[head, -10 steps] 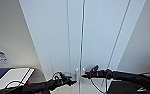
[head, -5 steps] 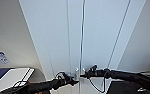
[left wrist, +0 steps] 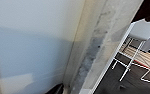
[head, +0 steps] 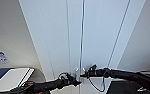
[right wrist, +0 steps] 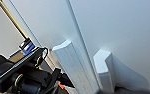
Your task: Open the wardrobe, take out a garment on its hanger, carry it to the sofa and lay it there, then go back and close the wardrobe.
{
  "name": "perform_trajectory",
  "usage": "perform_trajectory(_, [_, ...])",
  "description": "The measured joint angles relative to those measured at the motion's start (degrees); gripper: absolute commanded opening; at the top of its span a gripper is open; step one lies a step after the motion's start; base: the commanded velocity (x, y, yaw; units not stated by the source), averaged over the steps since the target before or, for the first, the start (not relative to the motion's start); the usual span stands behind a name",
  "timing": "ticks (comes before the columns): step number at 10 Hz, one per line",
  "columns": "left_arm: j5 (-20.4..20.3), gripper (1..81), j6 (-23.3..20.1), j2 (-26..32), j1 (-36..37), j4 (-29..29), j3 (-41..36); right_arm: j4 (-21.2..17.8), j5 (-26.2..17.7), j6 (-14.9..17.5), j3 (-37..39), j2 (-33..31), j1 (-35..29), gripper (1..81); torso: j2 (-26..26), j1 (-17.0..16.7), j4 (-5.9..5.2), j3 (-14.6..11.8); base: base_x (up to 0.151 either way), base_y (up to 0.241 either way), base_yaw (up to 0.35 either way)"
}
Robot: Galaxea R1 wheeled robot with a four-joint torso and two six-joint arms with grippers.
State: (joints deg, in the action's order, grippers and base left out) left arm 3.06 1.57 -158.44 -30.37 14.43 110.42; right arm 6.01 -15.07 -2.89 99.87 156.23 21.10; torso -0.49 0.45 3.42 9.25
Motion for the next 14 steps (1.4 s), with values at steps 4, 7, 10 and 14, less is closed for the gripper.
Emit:
perform_trajectory(4, [1.48, 81.1, 0.85, -0.62, 0.66, -0.63, 0.05, 0.0, 0.02, 0.0, 0.0, -0.01, 0.04, 81.1, 0.0, 0.0, 0.0, 0.02, 0.0, 0.0, 0.0])
perform_trajectory(7, [4.71, 81.1, 1.29, -0.94, 1.46, 2.38, -0.04, 0.0, 0.24, 0.05, 0.02, -0.01, 0.37, 81.1, 0.0, 0.0, 0.0, 0.02, 0.0, 0.0, 0.0])
perform_trajectory(10, [4.74, 81.1, 1.95, -0.38, 1.46, 2.51, -1.44, 0.0, 0.93, 0.06, -0.33, -0.04, 0.74, 81.1, 0.0, 0.0, 0.0, 0.02, 0.0, 0.0, 0.0])
perform_trajectory(14, [3.46, 81.1, 4.46, 0.98, 1.62, 2.97, -4.3, -0.01, 1.99, 0.09, -2.1, -0.74, 1.28, 81.1, 0.04, 0.04, 0.0, 0.05, 0.0, 0.0, 0.0])
